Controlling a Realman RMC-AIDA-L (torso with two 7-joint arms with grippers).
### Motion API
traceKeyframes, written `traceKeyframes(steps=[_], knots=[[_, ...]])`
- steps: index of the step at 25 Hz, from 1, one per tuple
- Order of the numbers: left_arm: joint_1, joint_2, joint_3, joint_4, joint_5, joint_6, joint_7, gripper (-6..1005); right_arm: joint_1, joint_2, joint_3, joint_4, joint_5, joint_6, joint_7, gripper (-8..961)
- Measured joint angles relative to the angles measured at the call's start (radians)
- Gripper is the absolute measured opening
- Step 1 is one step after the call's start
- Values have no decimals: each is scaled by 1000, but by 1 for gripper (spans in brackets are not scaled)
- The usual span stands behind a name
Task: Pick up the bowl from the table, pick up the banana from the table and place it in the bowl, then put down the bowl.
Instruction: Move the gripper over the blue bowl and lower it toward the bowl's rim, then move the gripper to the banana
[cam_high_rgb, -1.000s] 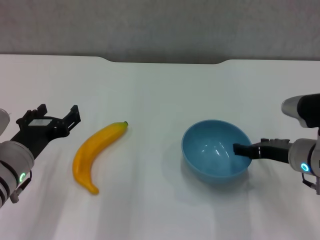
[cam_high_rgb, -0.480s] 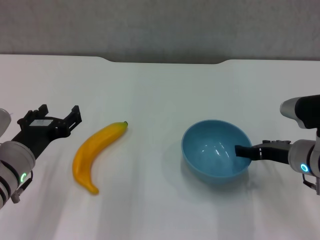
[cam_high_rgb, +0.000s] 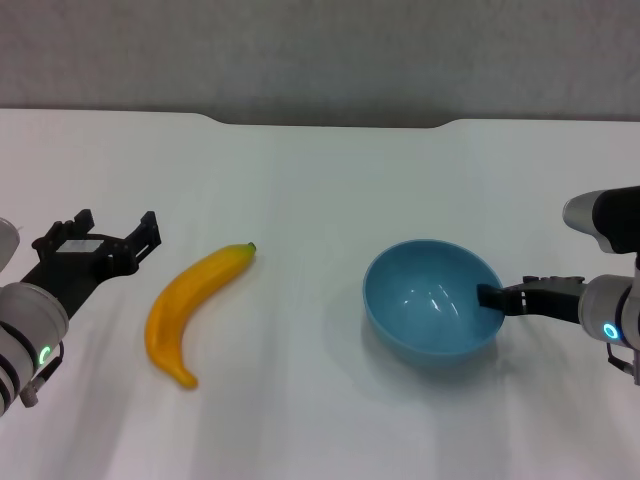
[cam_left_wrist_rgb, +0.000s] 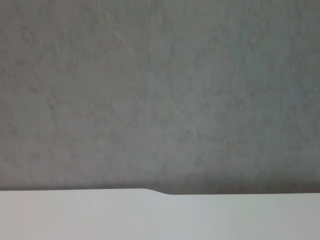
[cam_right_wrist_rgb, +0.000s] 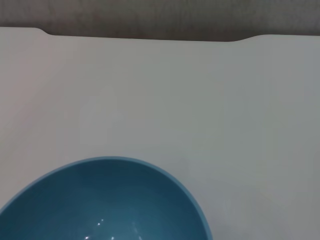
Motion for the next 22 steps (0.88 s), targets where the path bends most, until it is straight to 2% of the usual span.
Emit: traceKeyframes(steps=[11, 22], knots=[[0, -1, -2, 0, 0, 1, -1, 837, -3, 0, 0, -14, 0, -21, -21, 394], [0, -2, -2, 0, 0, 2, -1, 838, -13, 3, 0, -27, -3, -52, -22, 122]])
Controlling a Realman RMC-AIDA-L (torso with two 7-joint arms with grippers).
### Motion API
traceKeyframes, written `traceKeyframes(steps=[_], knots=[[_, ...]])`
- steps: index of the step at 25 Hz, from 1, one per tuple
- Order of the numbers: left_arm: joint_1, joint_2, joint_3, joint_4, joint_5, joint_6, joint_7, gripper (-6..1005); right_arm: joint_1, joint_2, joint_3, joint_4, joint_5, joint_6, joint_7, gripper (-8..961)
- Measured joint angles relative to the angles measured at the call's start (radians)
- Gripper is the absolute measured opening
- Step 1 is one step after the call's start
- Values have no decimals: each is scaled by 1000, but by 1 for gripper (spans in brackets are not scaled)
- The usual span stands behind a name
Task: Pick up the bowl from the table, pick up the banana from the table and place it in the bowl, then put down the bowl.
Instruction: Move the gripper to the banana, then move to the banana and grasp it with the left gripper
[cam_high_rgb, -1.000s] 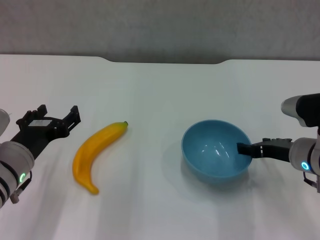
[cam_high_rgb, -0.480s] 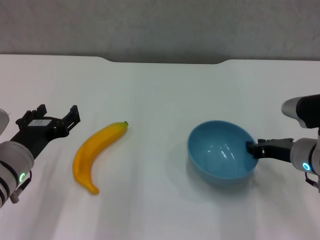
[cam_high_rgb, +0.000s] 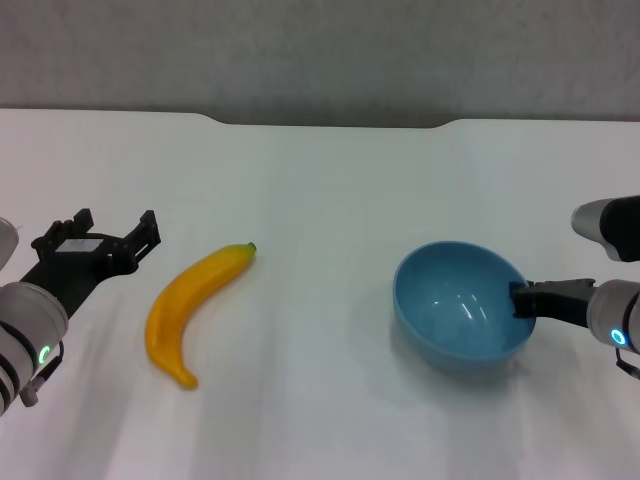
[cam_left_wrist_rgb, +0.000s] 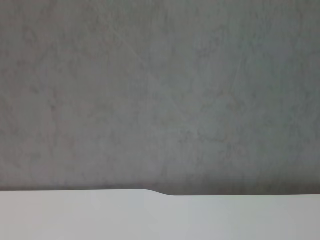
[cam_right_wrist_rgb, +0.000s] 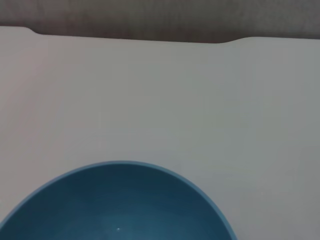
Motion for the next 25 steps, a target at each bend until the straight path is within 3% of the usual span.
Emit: traceKeyframes(steps=[4, 11, 25], knots=[[0, 0, 0, 1, 0, 0, 0, 838, -4, 0, -1, -1, 3, -18, 0, 47], [0, 2, 7, -14, 0, -19, 1, 839, -8, 0, -1, 29, 9, -28, 0, 46], [-75, 2, -13, -87, 1, -313, 14, 840, -44, 0, -16, 158, 11, -37, -7, 45]])
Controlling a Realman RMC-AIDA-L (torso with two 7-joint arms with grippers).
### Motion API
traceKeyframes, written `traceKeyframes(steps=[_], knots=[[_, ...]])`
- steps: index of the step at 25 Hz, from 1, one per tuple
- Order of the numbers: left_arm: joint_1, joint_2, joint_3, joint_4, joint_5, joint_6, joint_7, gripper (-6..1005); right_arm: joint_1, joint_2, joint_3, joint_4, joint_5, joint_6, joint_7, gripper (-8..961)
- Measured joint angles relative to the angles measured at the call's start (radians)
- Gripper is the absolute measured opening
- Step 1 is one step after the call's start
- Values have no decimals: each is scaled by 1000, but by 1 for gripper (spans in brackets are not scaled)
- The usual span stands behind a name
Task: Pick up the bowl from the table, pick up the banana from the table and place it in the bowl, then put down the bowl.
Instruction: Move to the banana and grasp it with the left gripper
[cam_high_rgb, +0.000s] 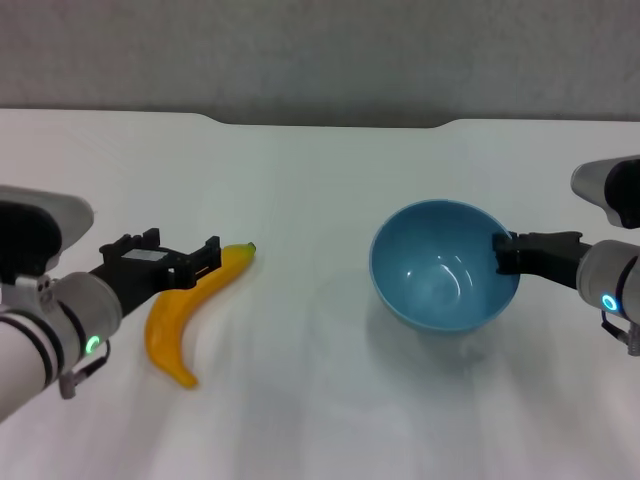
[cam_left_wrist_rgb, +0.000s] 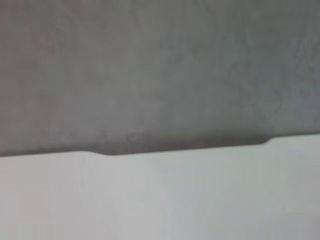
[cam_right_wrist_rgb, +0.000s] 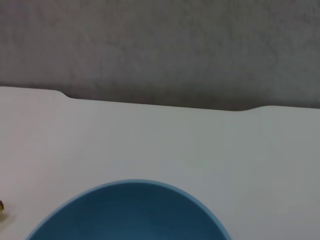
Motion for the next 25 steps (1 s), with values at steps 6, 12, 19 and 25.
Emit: traceKeyframes(steps=[6, 12, 19, 25], knots=[[-53, 0, -94, 22, 6, -113, 2, 841, -9, 0, -17, 17, 0, -2, -3, 45], [-87, -1, -128, 73, 9, -145, 42, 873, -13, -1, -23, 32, 0, -3, -4, 44], [-195, -1, -123, 223, -6, -188, 56, 899, -27, -3, -22, 54, -1, -3, -6, 44], [-255, -4, -113, 300, -13, -212, 66, 900, -29, -4, -20, 61, -1, -3, -11, 45]])
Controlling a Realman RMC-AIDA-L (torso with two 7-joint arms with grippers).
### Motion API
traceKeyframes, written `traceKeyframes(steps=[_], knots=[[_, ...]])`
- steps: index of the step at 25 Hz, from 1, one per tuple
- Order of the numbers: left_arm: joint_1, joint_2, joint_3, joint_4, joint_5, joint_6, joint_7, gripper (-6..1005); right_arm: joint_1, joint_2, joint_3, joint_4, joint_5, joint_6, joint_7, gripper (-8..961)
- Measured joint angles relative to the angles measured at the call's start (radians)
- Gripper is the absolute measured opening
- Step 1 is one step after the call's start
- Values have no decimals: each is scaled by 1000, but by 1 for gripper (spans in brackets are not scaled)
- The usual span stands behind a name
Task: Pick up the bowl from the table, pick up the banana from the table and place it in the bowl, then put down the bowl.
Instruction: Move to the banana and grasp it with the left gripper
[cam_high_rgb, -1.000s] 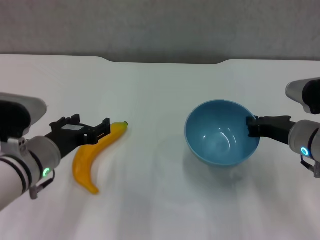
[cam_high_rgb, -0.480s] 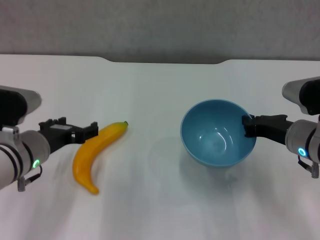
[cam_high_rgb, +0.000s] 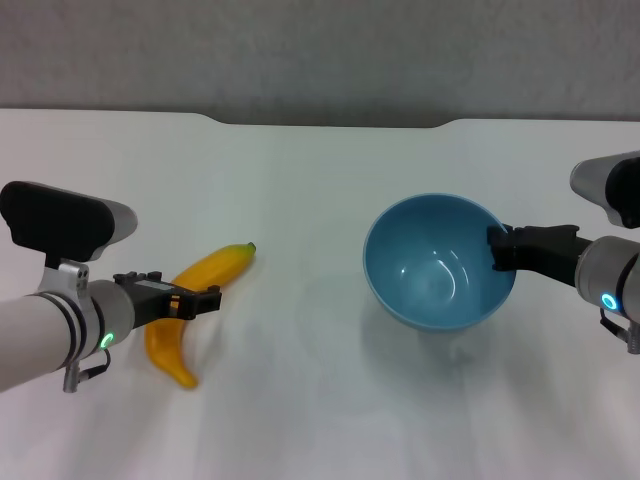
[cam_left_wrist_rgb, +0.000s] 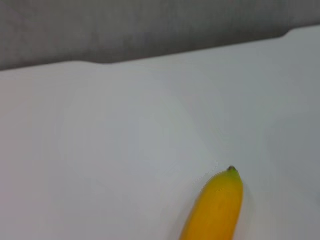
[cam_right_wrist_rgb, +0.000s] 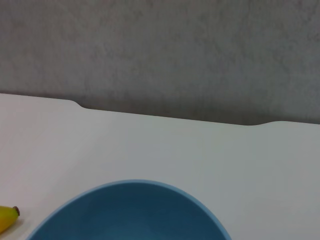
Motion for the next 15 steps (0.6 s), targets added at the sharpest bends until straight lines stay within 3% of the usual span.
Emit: traceKeyframes(steps=[15], knots=[[-17, -5, 0, 74, 6, 35, 0, 901, -12, 1, -6, 26, 1, 2, -2, 45]])
